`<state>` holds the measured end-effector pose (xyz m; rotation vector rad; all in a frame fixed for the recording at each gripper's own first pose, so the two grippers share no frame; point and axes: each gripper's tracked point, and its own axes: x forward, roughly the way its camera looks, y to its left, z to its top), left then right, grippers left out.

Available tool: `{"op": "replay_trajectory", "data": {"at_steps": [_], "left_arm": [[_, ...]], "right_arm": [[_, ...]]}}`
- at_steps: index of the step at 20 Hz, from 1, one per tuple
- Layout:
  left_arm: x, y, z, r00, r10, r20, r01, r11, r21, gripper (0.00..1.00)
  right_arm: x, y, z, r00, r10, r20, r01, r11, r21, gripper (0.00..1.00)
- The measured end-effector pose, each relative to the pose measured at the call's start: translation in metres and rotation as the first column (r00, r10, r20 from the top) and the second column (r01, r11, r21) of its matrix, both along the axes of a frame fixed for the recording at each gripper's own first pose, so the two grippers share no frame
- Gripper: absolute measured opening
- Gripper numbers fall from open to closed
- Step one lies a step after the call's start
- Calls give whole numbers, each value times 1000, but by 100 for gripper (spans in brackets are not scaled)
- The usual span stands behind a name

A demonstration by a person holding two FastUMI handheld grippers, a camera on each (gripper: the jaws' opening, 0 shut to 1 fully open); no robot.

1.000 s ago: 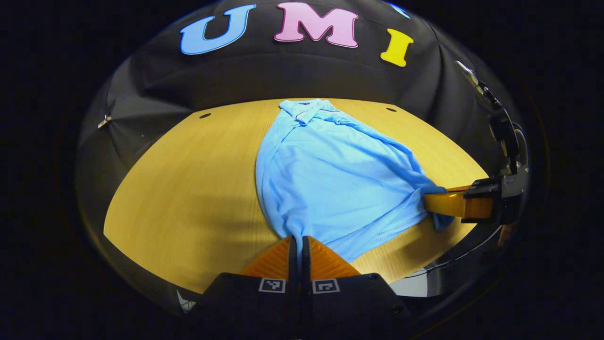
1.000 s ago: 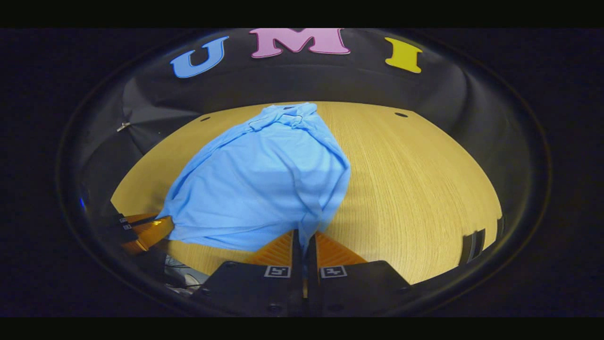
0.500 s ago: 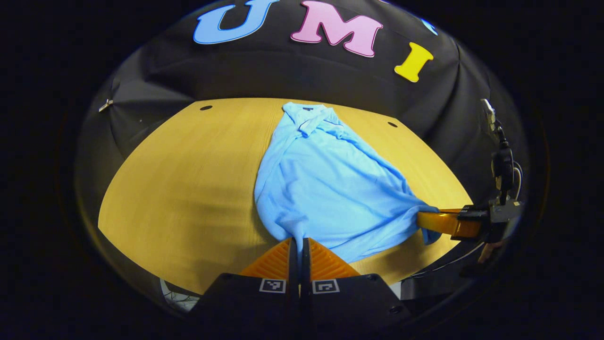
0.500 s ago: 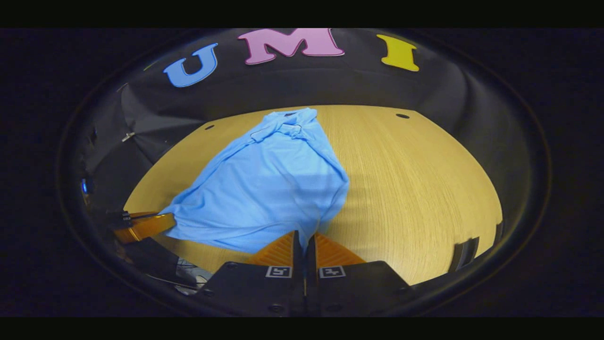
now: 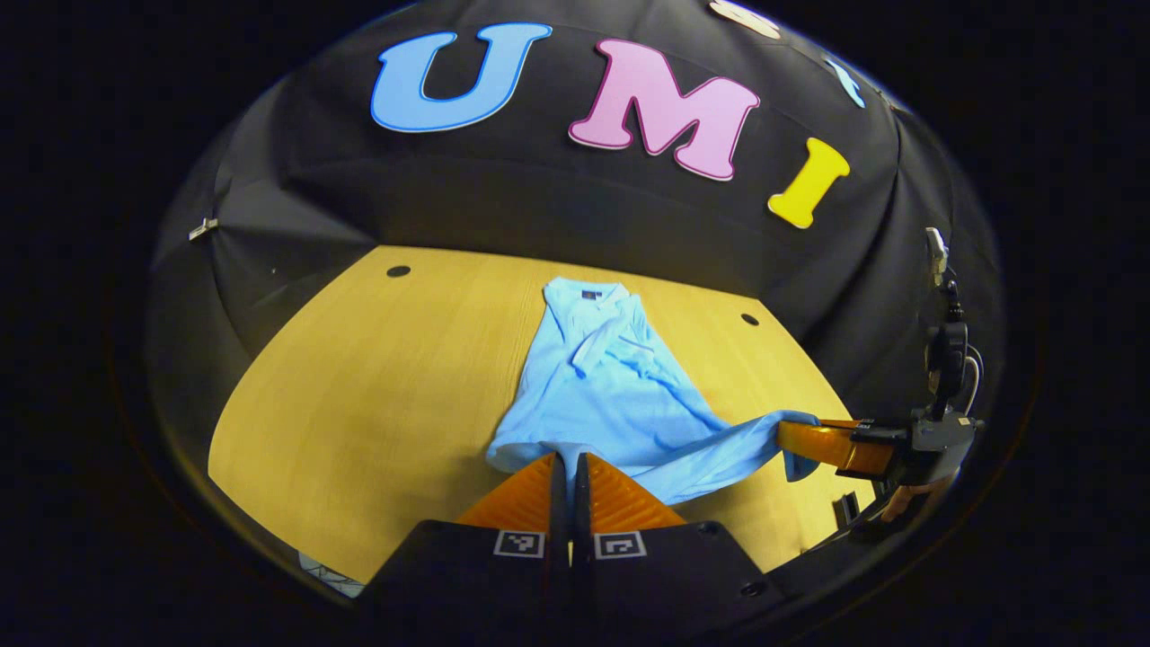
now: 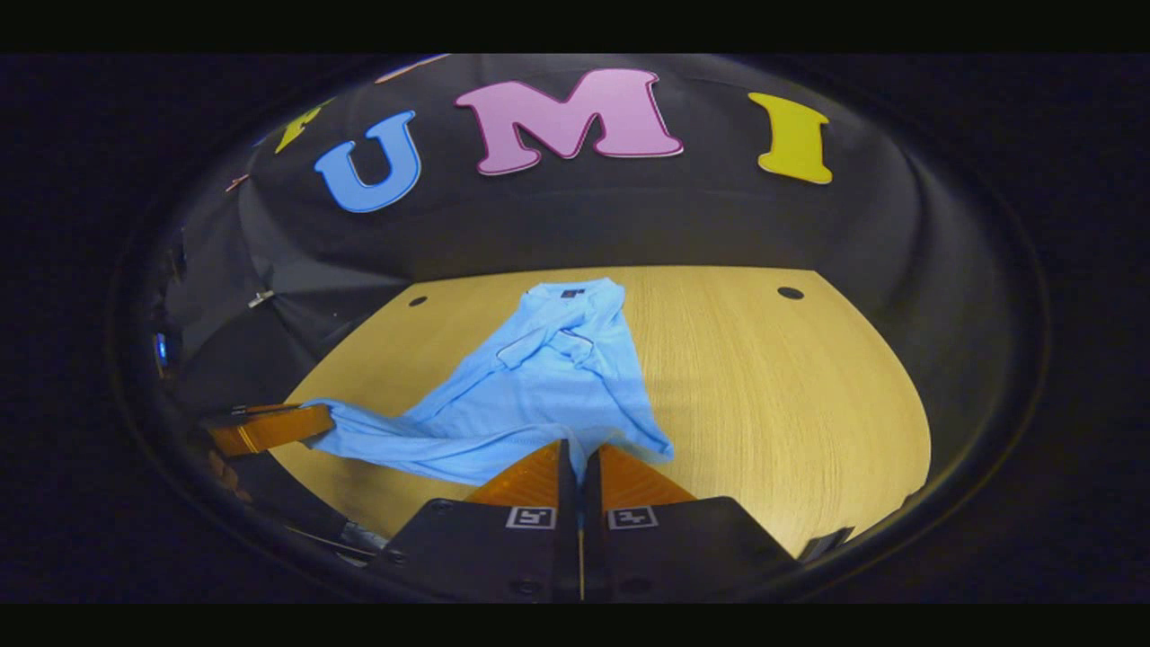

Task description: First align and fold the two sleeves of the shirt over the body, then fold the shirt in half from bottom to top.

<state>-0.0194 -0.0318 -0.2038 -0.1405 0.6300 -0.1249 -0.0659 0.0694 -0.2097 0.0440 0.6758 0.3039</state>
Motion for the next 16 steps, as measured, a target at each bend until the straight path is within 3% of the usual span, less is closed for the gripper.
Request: {"op": "replay_trajectory", "data": {"at_steps": [2,3,9,10,16], "left_arm": [[25,-1,10,1000,9,21,-9,1000,6,6],[37,-4,17,999,11,34,-11,1000,6,6],[113,-9,44,996,27,87,-28,1000,8,6],[124,-8,44,995,28,91,-29,1000,9,6],[205,-3,50,992,37,121,-39,999,12,6]], "right_arm": [[23,2,10,1000,6,26,-6,1000,7,12],[35,3,15,999,8,34,-9,1000,12,6],[108,18,37,995,34,90,-38,999,39,6],[122,20,40,994,37,99,-41,998,40,0],[210,28,55,986,23,164,-33,998,58,2]]}}
